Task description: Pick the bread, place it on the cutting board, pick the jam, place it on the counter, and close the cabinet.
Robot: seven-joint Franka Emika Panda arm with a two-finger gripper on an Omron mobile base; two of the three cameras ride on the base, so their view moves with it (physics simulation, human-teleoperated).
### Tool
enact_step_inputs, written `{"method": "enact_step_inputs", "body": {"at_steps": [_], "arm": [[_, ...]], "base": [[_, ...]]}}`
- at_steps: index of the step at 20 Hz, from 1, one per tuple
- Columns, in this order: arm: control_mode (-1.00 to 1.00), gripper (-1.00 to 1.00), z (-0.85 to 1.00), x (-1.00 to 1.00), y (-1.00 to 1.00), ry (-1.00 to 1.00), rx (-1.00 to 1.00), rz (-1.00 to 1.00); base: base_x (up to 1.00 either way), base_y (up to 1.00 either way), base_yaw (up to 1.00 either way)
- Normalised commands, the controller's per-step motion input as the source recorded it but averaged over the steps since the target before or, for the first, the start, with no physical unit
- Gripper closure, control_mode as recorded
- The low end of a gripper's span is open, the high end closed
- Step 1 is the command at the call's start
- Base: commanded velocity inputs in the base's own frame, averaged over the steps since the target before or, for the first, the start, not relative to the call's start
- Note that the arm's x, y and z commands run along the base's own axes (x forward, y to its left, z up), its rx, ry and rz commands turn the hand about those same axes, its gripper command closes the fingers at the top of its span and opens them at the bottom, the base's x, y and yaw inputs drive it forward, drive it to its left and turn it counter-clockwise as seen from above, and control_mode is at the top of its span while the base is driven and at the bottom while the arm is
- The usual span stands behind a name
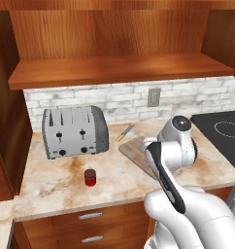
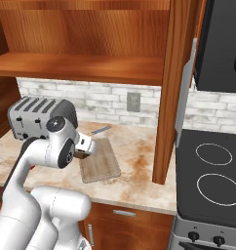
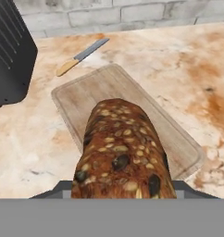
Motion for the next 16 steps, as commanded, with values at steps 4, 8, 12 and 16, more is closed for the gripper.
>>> {"method": "enact_step_inputs", "body": {"at_steps": [4, 8, 12, 16], "arm": [[-1.00, 1.00, -0.30, 0.22, 0.00, 0.00, 0.00, 0.00], [-1.00, 1.00, -0.28, 0.24, -0.01, 0.00, 0.00, 0.00], [-1.00, 1.00, -0.22, 0.29, 0.00, 0.00, 0.00, 0.00], [-1.00, 1.00, -0.23, 0.28, -0.04, 0.00, 0.00, 0.00]], "base": [[0.00, 0.00, 0.00], [0.00, 0.00, 0.00], [0.00, 0.00, 0.00], [0.00, 0.00, 0.00]]}}
